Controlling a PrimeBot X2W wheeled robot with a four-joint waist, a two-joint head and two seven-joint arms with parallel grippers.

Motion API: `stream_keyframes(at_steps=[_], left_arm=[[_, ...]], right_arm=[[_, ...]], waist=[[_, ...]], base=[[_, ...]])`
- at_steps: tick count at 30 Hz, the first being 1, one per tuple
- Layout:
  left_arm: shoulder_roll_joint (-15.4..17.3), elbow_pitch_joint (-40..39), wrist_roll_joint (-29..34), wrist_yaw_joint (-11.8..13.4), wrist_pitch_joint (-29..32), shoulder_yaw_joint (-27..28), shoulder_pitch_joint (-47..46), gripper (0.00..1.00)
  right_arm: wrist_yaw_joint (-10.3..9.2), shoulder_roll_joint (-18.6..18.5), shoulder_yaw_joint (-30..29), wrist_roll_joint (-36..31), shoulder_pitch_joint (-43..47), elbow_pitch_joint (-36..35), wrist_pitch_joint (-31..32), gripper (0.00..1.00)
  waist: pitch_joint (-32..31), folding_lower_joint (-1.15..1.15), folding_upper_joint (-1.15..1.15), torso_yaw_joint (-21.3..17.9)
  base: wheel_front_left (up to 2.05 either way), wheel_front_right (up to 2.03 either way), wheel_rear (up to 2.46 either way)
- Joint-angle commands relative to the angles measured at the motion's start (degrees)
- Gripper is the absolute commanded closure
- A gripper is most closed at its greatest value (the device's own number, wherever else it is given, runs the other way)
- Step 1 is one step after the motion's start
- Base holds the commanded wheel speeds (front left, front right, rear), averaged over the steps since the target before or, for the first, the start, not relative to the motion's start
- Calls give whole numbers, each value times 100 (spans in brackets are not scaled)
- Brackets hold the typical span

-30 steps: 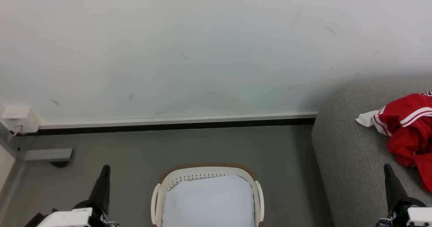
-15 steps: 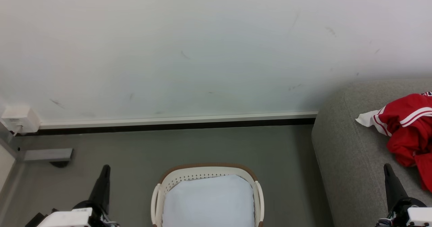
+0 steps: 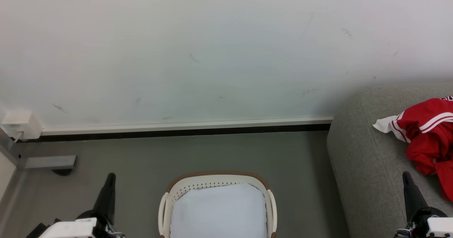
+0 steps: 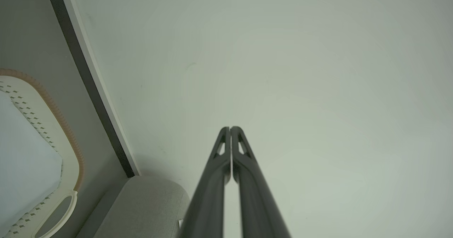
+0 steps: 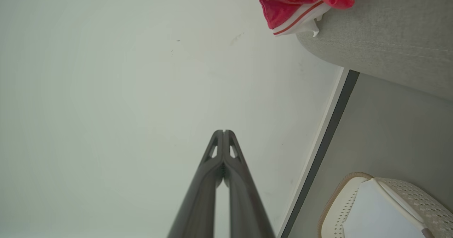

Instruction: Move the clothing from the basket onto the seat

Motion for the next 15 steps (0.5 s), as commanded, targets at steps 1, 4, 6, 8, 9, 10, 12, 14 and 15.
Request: stream_keyframes(at_steps=[1, 4, 6, 8, 9, 10, 12, 14, 15], left_arm=[[40, -21, -80, -23, 23, 9, -49, 100], [40, -21, -81, -23, 23, 9, -49, 100], [40, -21, -81, -23, 23, 9, -49, 100], [40, -21, -81, -23, 23, 9, -49, 100], [40, -20, -81, -23, 23, 9, -49, 100], [40, -20, -81, -23, 23, 9, -49, 100], [40, -20, -81, -23, 23, 8, -49, 100], [40, -20, -81, -23, 23, 8, -49, 100], [40, -20, -81, -23, 23, 8, -49, 100]], right_arm=[[-12, 4, -26, 4, -70, -26, 19, 100], [-12, 4, -26, 3, -70, -26, 19, 100], [-12, 4, -26, 3, -70, -26, 19, 100], [-12, 4, -26, 3, -70, -26, 19, 100], [-12, 4, -26, 3, -70, -26, 19, 100], [-12, 4, -26, 3, -70, -26, 19, 100], [-12, 4, -27, 3, -70, -26, 20, 100], [-12, 5, -27, 3, -70, -26, 20, 100], [-12, 5, -27, 3, -70, -26, 20, 100]], waist=[[0, 0, 0, 0], [0, 0, 0, 0], [0, 0, 0, 0], [0, 0, 0, 0], [0, 0, 0, 0], [0, 0, 0, 0], [0, 0, 0, 0], [0, 0, 0, 0], [0, 0, 0, 0]], base=[[0, 0, 0], [0, 0, 0], [0, 0, 0], [0, 0, 0], [0, 0, 0], [0, 0, 0], [0, 0, 0], [0, 0, 0], [0, 0, 0]])
